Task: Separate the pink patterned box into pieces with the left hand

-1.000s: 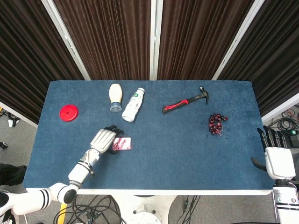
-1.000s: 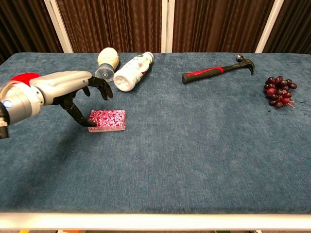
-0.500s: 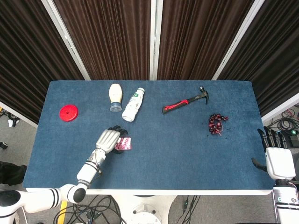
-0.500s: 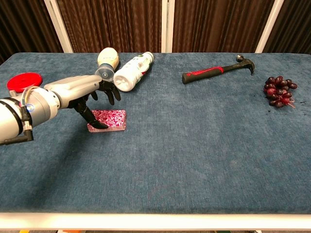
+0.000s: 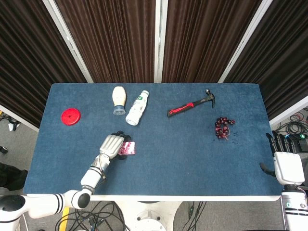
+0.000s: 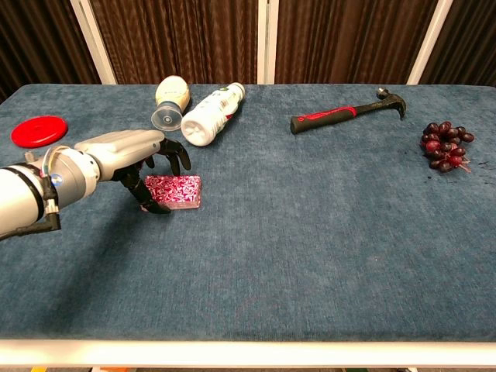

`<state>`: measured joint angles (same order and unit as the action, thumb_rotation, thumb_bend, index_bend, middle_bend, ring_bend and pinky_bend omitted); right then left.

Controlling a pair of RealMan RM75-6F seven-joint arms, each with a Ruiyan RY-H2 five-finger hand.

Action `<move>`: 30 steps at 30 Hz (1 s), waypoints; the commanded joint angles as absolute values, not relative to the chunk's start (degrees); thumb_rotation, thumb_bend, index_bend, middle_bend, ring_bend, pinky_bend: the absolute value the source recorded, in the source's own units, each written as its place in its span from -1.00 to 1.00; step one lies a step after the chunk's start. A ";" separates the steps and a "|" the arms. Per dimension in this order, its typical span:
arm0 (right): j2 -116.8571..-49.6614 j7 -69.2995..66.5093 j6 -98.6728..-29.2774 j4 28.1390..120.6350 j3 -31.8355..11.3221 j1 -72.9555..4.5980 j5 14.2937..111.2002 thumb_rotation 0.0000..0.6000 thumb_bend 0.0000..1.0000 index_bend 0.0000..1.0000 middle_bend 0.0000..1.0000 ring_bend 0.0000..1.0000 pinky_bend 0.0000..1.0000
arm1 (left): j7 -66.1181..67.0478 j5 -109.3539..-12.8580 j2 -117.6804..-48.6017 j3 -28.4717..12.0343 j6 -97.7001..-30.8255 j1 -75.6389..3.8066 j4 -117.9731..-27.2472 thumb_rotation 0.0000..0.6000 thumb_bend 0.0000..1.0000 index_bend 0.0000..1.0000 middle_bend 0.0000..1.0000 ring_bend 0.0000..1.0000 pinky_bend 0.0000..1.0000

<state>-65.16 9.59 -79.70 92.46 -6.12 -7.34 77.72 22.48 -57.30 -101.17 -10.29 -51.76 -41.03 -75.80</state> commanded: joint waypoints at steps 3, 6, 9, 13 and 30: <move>-65.20 9.30 -79.93 92.27 -6.17 -7.27 77.79 1.00 -0.77 -1.00 -1.00 -1.00 -1.00 | 22.89 -57.08 -101.68 -10.08 -52.15 -41.25 -75.09 1.00 -0.69 -0.40 -0.35 -0.70 -0.44; -65.24 9.25 -79.85 92.16 -6.13 -7.28 77.73 1.00 -0.77 -1.00 -1.00 -1.00 -1.00 | 22.87 -56.87 -101.82 -10.10 -52.24 -41.34 -74.91 1.00 -0.69 -0.40 -0.34 -0.70 -0.44; -65.33 9.20 -79.57 92.00 -6.07 -7.34 77.55 1.00 -0.77 -1.00 -1.00 -1.00 -1.00 | 22.77 -56.84 -101.86 -10.03 -52.30 -41.39 -74.80 1.00 -0.69 -0.40 -0.33 -0.70 -0.44; -65.49 9.15 -79.27 91.79 -6.05 -7.44 77.38 1.00 -0.77 -1.00 -1.00 -1.00 -1.00 | 22.66 -56.69 -101.97 -9.96 -52.34 -41.43 -74.63 1.00 -0.68 -0.39 -0.29 -0.67 -0.44; -65.51 9.41 -78.70 91.75 -5.97 -7.63 76.89 1.00 -0.77 -1.00 -1.00 -1.00 -1.00 | 21.84 -56.52 -101.70 -9.94 -52.60 -41.50 -74.89 1.00 -0.68 -0.39 -0.27 -0.66 -0.44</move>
